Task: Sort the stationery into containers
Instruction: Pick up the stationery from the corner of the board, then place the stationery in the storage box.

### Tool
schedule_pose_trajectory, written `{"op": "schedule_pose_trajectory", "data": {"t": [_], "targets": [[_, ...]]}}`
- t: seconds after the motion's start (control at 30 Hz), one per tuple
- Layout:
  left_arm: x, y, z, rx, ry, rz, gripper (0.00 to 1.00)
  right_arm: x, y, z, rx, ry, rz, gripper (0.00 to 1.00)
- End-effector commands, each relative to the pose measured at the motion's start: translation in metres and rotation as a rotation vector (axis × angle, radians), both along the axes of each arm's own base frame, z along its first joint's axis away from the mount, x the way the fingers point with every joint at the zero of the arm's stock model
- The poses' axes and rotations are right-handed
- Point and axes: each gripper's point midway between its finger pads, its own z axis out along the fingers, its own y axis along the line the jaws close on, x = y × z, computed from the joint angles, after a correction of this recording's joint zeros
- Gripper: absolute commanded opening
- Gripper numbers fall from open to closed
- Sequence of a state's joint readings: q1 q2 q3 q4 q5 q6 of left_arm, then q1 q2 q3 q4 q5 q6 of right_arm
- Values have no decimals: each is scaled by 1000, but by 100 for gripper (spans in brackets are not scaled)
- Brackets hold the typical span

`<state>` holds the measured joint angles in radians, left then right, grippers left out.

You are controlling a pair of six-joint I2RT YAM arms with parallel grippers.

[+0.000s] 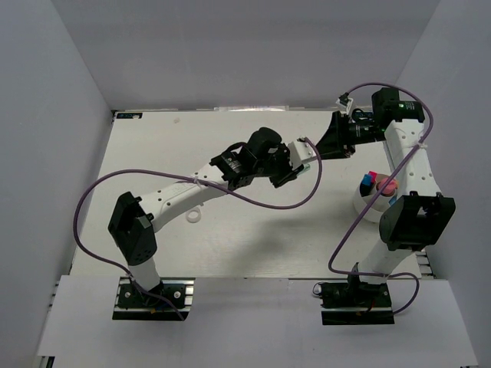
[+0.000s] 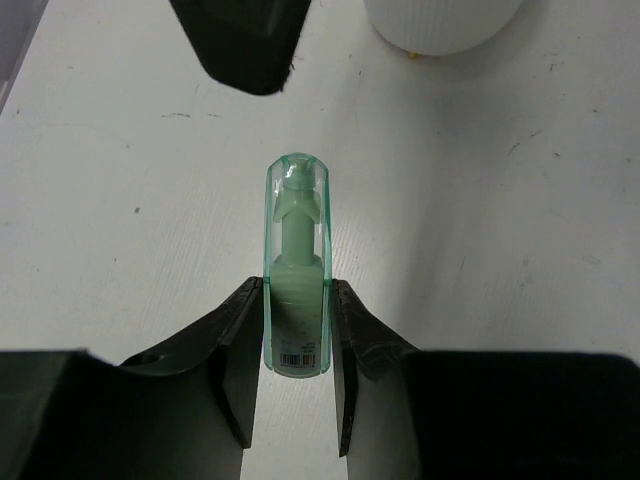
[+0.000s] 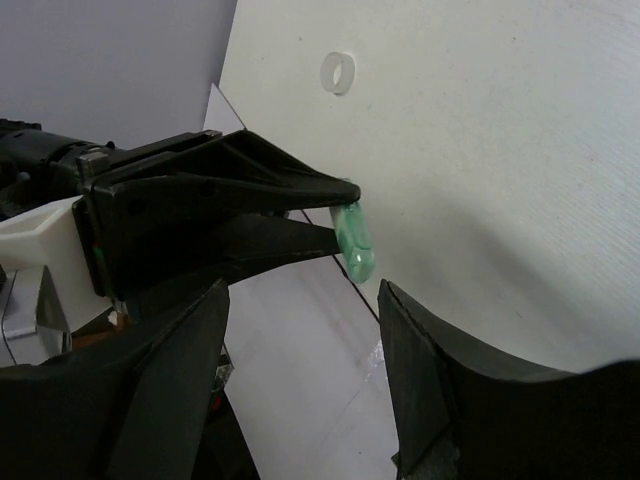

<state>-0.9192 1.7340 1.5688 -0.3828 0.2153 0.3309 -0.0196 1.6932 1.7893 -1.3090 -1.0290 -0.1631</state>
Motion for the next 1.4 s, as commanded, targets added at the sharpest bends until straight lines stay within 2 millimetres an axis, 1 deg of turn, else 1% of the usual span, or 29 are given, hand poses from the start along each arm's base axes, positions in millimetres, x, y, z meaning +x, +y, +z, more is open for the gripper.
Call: {"op": "schedule_pose_trajectory", "data": {"t": [0.0, 0.13, 0.33, 0.4, 0.47, 0.5, 0.53, 0.63, 0.7, 0.77, 0.8, 0.83, 0.9, 1.13, 1.3, 1.37], "targets": [[6, -3, 37, -68, -53, 28, 13, -7, 8, 6, 48, 12, 26, 67], [10, -7, 44, -82, -65, 36, 12, -11, 10, 0, 50, 30, 35, 65], [10, -10, 55, -105, -72, 30, 11, -8, 9, -7, 39, 46, 28, 65], [10, -10, 57, -110, -75, 27, 11, -4, 9, -6, 50, 48, 29, 63], [10, -10, 60, -113, -79, 27, 11, -3, 10, -5, 56, 44, 32, 55], [10, -10, 59, -112, -77, 28, 11, -7, 19, -4, 61, 43, 62, 54], [11, -11, 60, -115, -78, 27, 11, -7, 20, -4, 64, 47, 66, 52], [10, -14, 64, -126, -74, 16, 11, -8, 23, -3, 75, 49, 75, 50], [12, -16, 60, -122, -70, 21, 11, -8, 24, -3, 77, 55, 80, 48], [12, -17, 62, -125, -69, 19, 11, -9, 25, -4, 75, 55, 82, 47], [8, -20, 62, -126, -68, 7, 11, -9, 25, -3, 77, 52, 81, 46], [7, -21, 61, -127, -66, 5, 11, -9, 26, -3, 76, 53, 84, 44], [6, -21, 60, -125, -61, -2, 11, -8, 26, -4, 73, 52, 83, 43], [2, -18, 58, -121, -54, -9, 10, 1, 22, -4, 63, 45, 62, 41], [1, -15, 56, -114, -57, -6, 10, 0, 23, -2, 64, 40, 62, 34], [-3, -16, 56, -114, -56, -11, 10, 0, 23, -3, 57, 38, 62, 33]]}}
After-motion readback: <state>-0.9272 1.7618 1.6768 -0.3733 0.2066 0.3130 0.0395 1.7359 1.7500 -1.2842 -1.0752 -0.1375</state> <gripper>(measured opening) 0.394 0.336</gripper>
